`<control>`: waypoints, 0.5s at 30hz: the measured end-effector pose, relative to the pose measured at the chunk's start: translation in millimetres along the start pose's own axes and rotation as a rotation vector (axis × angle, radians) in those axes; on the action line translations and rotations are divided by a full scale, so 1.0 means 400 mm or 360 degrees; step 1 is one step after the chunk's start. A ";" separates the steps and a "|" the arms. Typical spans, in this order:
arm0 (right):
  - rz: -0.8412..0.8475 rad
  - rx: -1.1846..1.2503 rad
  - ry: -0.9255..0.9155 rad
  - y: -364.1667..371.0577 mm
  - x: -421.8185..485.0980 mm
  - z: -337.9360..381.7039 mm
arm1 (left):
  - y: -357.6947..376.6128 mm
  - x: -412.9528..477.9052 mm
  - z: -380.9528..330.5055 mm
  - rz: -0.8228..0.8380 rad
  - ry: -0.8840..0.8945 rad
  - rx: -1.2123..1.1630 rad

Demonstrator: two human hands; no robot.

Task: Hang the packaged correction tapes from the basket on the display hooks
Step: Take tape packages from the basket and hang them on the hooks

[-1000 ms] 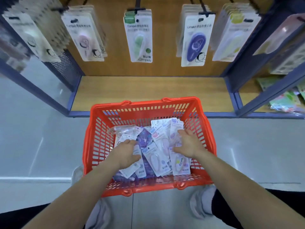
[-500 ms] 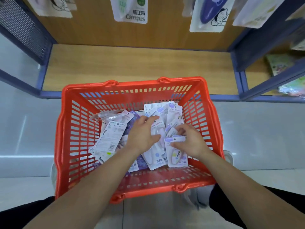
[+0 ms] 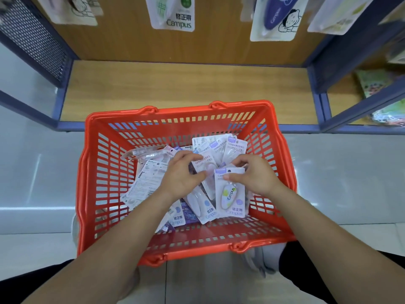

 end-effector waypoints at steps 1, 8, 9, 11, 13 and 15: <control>-0.0030 0.0045 -0.0007 -0.009 0.002 0.016 | -0.011 -0.005 -0.007 -0.0022 0.0000 -0.0017; -0.0025 0.0545 -0.0121 -0.056 -0.010 0.134 | -0.036 -0.029 -0.052 -0.0047 -0.0076 -0.0696; -0.0003 0.0625 -0.0106 -0.052 -0.008 0.143 | -0.031 -0.032 -0.059 -0.0021 -0.0070 -0.0746; 0.0048 0.0748 -0.0062 -0.033 -0.005 0.160 | -0.025 -0.036 -0.062 -0.0052 -0.0103 -0.0850; 0.0086 0.0789 -0.0031 -0.006 0.002 0.175 | -0.029 -0.038 -0.057 -0.0140 -0.0175 -0.0959; 0.0122 0.0787 -0.0020 0.023 0.012 0.184 | -0.040 -0.040 -0.038 -0.0250 -0.0238 -0.1026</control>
Point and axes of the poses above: each hand's wrist, its own x-axis towards the middle knuckle, its own y-axis out of the palm, z = x × y, the point moved 6 cm from there along x, towards the middle knuckle, and after that the axes turned 14 degrees about y, right-handed, at the moved point
